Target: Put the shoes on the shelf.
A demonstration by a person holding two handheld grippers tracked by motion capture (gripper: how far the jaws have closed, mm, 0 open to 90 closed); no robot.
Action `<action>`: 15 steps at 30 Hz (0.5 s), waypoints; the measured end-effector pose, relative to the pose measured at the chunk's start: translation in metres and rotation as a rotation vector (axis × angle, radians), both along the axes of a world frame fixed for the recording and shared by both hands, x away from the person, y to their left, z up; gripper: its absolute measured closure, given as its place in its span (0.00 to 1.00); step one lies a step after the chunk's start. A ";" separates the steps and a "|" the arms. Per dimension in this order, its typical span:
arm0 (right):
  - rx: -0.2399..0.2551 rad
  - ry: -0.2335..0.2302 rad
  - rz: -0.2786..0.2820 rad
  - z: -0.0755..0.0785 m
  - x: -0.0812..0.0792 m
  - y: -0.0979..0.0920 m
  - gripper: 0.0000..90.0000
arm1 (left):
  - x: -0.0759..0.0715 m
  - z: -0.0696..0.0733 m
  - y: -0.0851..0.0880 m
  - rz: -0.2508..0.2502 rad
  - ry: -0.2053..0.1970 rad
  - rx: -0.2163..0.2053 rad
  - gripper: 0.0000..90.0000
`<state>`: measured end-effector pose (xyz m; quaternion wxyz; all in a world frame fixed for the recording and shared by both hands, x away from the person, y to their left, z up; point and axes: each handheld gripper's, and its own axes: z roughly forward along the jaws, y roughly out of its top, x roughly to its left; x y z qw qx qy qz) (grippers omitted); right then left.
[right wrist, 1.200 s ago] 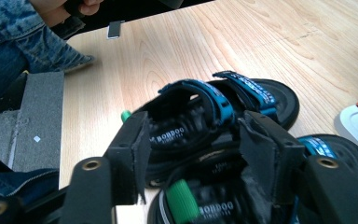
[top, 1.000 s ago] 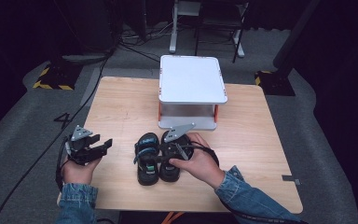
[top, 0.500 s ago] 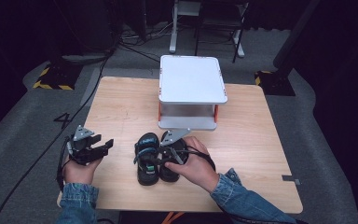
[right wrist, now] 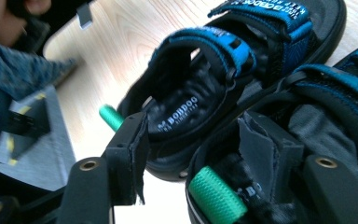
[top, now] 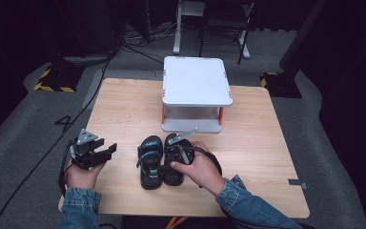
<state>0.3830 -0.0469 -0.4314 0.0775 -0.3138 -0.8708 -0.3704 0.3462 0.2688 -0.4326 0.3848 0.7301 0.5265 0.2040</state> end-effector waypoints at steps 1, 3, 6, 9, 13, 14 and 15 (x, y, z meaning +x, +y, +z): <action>0.010 0.005 -0.006 0.001 0.002 0.000 0.48 | 0.000 0.000 0.000 -0.001 0.002 0.000 0.49; 0.025 0.009 -0.018 0.002 0.004 0.000 0.48 | 0.000 0.000 0.000 -0.003 0.003 0.001 0.49; -0.011 -0.062 -0.042 0.000 0.002 0.008 0.51 | 0.000 -0.001 -0.003 -0.011 0.010 0.016 0.49; -0.062 -0.118 -0.030 -0.003 -0.006 0.016 0.49 | 0.000 -0.002 -0.004 -0.015 0.009 0.020 0.49; -0.107 -0.170 -0.059 -0.012 -0.015 0.020 0.45 | 0.000 -0.001 -0.005 -0.016 0.008 0.021 0.49; -0.111 -0.164 -0.061 -0.013 -0.014 0.019 0.46 | 0.000 -0.002 -0.004 -0.016 0.008 0.021 0.49; -0.119 -0.163 -0.060 -0.014 -0.013 0.018 0.48 | 0.000 -0.002 -0.004 -0.016 0.008 0.021 0.49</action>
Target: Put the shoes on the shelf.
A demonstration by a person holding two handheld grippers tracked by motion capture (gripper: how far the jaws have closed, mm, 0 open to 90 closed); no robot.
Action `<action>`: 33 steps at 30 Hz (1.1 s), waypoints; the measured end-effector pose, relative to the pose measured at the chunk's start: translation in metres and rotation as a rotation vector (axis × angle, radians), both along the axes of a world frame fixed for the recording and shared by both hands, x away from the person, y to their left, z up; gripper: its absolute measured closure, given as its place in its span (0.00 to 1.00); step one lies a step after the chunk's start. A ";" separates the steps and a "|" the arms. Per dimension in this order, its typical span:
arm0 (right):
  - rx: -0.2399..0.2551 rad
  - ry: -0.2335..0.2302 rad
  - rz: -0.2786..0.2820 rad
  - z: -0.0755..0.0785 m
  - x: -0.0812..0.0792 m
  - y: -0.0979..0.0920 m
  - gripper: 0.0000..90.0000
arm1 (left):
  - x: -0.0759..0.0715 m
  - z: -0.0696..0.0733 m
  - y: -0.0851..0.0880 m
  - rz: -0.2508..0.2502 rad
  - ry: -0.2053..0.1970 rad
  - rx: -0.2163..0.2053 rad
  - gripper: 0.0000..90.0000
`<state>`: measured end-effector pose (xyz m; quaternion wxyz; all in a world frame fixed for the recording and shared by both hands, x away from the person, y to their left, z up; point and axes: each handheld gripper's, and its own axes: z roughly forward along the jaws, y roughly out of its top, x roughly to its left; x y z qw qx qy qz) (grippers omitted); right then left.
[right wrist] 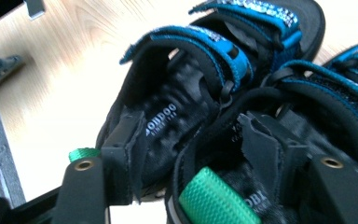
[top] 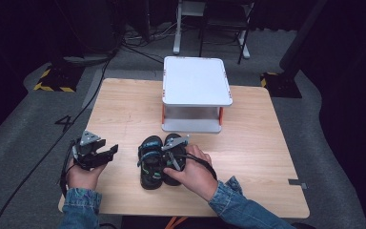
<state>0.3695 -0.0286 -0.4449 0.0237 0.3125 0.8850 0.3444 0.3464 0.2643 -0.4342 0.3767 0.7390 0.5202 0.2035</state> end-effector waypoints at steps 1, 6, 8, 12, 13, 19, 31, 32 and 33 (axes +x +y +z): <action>-0.013 0.000 0.001 -0.001 0.000 -0.001 0.49 | 0.000 0.000 0.000 -0.001 0.003 0.001 0.49; -0.041 -0.026 0.005 -0.009 0.000 0.000 0.63 | 0.001 -0.001 -0.004 -0.006 0.006 0.008 0.49; -0.053 -0.048 0.012 -0.009 0.000 -0.001 0.68 | 0.001 -0.001 -0.004 -0.007 0.005 0.008 0.49; -0.039 -0.045 0.030 -0.009 0.004 -0.007 0.86 | 0.001 -0.001 -0.003 -0.008 0.007 0.009 0.49; -0.033 -0.037 0.032 -0.008 0.005 -0.009 0.88 | 0.001 -0.001 -0.003 -0.007 0.007 0.007 0.49; -0.026 -0.054 0.050 -0.005 0.003 -0.012 0.92 | 0.003 -0.002 -0.002 -0.008 0.006 0.008 0.49; 0.064 -0.106 -0.064 0.030 0.037 -0.051 0.92 | 0.005 -0.002 -0.002 -0.009 0.002 0.006 0.49; 0.065 -0.107 -0.079 0.032 0.041 -0.055 0.92 | 0.005 -0.002 -0.002 -0.009 0.004 0.005 0.49; 0.064 -0.114 -0.097 0.034 0.046 -0.059 0.92 | 0.005 -0.002 -0.002 -0.009 0.004 0.005 0.49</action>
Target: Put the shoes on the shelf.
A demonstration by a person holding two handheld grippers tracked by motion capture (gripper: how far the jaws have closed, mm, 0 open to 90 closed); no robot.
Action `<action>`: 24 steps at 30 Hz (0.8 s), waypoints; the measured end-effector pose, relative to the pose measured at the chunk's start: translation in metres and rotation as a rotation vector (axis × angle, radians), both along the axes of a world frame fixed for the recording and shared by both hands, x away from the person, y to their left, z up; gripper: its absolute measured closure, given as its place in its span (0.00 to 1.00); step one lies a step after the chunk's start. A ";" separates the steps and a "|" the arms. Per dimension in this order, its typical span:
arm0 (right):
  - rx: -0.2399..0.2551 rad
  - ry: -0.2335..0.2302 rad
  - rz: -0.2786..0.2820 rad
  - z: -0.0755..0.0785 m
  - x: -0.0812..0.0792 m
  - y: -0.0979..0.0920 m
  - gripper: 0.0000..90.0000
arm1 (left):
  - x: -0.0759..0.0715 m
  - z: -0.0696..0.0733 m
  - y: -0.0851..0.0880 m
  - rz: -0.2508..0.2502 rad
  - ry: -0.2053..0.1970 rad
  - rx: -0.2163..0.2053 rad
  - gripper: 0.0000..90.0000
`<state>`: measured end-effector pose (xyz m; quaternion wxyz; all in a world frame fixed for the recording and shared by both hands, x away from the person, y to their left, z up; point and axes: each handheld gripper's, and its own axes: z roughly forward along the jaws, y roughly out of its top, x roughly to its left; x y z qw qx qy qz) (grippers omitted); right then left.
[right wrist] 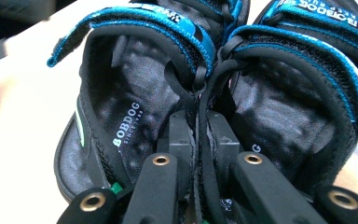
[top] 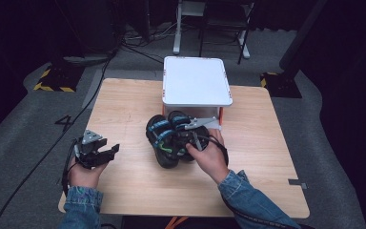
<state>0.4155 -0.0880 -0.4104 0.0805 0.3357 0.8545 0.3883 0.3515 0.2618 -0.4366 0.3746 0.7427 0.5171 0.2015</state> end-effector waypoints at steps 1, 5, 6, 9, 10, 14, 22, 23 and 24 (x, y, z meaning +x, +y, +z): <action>-0.001 -0.003 -0.018 0.002 0.005 -0.004 0.92 | 0.000 0.000 0.000 0.001 -0.003 -0.002 0.49; -0.002 -0.003 -0.087 0.005 0.025 -0.021 0.92 | 0.000 0.000 -0.001 0.003 -0.002 -0.002 0.49; -0.006 -0.004 -0.109 0.005 0.032 -0.025 0.92 | 0.001 -0.001 -0.001 0.003 -0.001 -0.001 0.49; -0.010 -0.015 -0.139 0.004 0.041 -0.030 0.92 | 0.001 0.000 -0.001 0.001 0.000 0.002 0.49; -0.021 -0.033 -0.178 0.003 0.051 -0.035 0.92 | 0.001 -0.001 -0.001 0.000 0.001 0.004 0.49; -0.027 -0.050 -0.228 -0.003 0.066 -0.040 0.92 | 0.001 -0.001 -0.001 0.001 0.003 0.000 0.49; -0.047 -0.068 -0.277 -0.019 0.076 -0.030 0.92 | 0.001 -0.001 -0.002 -0.005 0.001 0.005 0.49; -0.043 -0.070 -0.281 -0.021 0.077 -0.029 0.92 | 0.001 -0.001 -0.002 -0.006 0.002 0.006 0.49; -0.043 -0.070 -0.292 -0.024 0.079 -0.028 0.92 | 0.001 -0.001 -0.002 -0.004 0.002 0.004 0.49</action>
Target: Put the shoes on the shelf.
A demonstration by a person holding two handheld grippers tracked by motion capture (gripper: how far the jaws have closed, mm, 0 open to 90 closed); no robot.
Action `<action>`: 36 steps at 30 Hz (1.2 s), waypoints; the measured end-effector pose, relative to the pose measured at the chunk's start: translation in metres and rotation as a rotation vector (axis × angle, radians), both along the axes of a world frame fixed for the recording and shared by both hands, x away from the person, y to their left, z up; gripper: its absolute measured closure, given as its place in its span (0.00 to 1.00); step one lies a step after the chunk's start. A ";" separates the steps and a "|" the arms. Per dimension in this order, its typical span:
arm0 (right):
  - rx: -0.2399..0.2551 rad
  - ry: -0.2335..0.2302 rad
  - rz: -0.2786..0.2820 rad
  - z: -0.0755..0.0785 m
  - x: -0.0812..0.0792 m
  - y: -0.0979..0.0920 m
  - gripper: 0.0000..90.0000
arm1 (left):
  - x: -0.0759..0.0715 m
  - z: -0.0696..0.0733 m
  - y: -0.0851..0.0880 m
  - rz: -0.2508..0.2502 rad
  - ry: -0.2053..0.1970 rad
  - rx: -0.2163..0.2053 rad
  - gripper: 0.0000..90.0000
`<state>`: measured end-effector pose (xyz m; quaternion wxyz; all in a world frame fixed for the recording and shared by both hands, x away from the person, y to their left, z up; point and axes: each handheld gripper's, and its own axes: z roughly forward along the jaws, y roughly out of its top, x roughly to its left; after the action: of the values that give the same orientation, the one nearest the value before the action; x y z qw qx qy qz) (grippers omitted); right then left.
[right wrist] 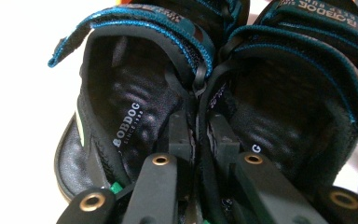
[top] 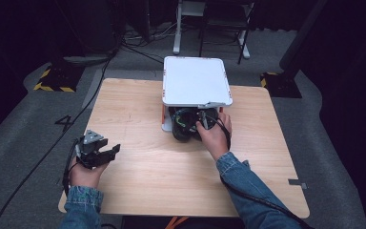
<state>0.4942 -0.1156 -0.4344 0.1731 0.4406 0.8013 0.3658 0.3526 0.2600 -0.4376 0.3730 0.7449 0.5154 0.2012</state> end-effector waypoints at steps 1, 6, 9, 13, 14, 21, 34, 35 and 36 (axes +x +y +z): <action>0.000 0.000 0.000 0.000 0.000 0.000 0.92 | 0.000 0.000 0.000 0.000 0.000 0.000 0.49; -0.061 -0.075 0.017 -0.016 0.003 0.009 0.80 | 0.000 0.000 -0.001 -0.004 -0.003 -0.002 0.49; -0.009 -0.243 0.025 -0.014 0.001 0.009 0.55 | 0.000 0.001 -0.003 -0.010 -0.008 -0.003 0.49; 0.019 -0.273 0.042 -0.008 -0.005 0.006 0.49 | 0.000 0.002 -0.005 -0.015 -0.008 -0.007 0.49; 0.042 -0.275 0.051 -0.006 -0.008 0.004 0.49 | 0.001 0.002 -0.007 -0.018 -0.010 -0.009 0.49; 0.151 -0.284 0.088 0.011 -0.028 -0.023 0.47 | 0.006 0.006 -0.022 -0.070 -0.012 -0.022 0.49; 0.213 -0.236 0.202 0.033 -0.076 -0.059 0.52 | 0.013 0.020 -0.065 -0.257 0.007 -0.084 0.61; 0.216 -0.228 0.208 0.032 -0.078 -0.060 0.53 | 0.013 0.021 -0.069 -0.282 0.003 -0.084 0.62; 0.212 -0.217 0.217 0.032 -0.081 -0.061 0.53 | 0.013 0.022 -0.072 -0.294 0.004 -0.093 0.63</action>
<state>0.4132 -0.1770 -0.4029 0.1706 0.3254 0.7778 0.5099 0.3658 0.1875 -0.4160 0.4313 0.7947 0.4102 0.1188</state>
